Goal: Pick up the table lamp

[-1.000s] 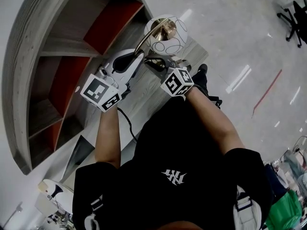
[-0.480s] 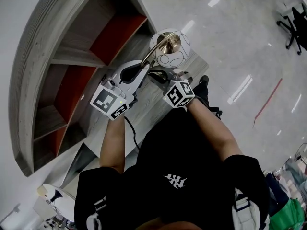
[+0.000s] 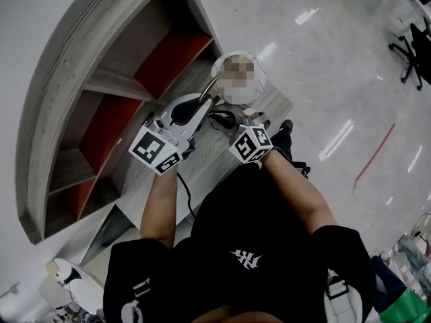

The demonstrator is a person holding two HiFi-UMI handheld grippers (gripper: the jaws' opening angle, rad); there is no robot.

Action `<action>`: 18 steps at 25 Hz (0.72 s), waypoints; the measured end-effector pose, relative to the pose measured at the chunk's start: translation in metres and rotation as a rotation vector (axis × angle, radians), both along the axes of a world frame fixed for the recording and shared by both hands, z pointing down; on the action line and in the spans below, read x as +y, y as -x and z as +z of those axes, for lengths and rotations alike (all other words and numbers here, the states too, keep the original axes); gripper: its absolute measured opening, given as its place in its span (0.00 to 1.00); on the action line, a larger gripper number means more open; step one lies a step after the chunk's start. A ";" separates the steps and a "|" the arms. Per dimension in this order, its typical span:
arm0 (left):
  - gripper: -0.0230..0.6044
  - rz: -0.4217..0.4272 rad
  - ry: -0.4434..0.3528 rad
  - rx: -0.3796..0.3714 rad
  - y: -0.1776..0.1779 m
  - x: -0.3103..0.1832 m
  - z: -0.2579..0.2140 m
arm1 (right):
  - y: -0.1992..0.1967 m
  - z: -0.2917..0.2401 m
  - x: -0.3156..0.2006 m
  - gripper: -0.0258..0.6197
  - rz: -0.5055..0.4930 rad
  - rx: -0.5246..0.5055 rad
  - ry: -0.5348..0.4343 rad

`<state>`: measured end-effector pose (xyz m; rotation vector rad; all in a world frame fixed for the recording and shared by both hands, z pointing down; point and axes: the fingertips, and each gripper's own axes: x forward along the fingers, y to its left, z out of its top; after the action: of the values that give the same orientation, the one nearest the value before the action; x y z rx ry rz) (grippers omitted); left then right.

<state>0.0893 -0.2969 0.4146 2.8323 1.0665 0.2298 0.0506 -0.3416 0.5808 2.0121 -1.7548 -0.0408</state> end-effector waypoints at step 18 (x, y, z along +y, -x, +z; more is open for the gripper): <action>0.06 0.003 -0.002 0.078 -0.003 0.009 -0.051 | -0.011 -0.050 0.006 0.09 -0.002 0.089 -0.024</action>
<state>0.0922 -0.2879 0.3634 2.8636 1.0860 0.1221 0.0611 -0.3355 0.5312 1.9935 -1.7089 -0.1506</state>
